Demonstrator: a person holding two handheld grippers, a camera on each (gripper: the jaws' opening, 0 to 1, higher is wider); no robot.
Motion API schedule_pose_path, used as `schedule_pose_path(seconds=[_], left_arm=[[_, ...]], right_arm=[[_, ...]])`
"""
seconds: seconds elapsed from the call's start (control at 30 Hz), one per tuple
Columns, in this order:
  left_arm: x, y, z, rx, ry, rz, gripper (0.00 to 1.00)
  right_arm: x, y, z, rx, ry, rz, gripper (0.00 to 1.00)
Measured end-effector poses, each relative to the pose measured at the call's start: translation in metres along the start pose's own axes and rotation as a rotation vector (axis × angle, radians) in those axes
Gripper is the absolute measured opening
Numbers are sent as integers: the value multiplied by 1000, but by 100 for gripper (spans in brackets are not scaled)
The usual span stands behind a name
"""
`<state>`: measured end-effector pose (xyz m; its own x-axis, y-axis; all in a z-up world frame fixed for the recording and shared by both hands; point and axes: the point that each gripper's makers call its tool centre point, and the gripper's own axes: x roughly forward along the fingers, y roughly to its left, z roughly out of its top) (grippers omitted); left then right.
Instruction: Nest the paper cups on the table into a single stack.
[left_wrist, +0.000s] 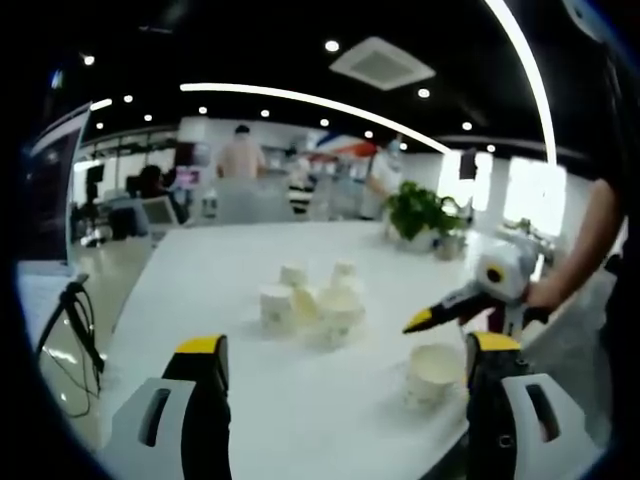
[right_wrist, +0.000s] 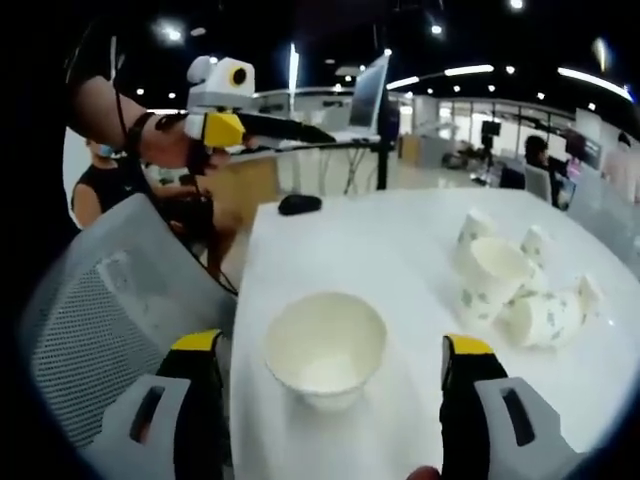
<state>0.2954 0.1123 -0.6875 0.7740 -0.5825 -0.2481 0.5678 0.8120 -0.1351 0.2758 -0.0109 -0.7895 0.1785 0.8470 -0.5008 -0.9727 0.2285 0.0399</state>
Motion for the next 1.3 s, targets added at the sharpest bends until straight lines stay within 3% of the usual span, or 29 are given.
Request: schedule_pose_path(seconds=[0.17, 0.73, 1.0, 1.3], left_arm=[[1, -1, 2, 7, -3, -7, 100], [2, -3, 6, 12, -4, -26, 100], [5, -5, 11, 18, -12, -38, 100], [8, -6, 12, 28, -11, -50, 100]], right_arm=[[-3, -3, 1, -1, 2, -19, 100], [-16, -2, 13, -14, -17, -39, 99], [-35, -14, 25, 66, -82, -105, 97], [-57, -28, 28, 61, -95, -172, 96]])
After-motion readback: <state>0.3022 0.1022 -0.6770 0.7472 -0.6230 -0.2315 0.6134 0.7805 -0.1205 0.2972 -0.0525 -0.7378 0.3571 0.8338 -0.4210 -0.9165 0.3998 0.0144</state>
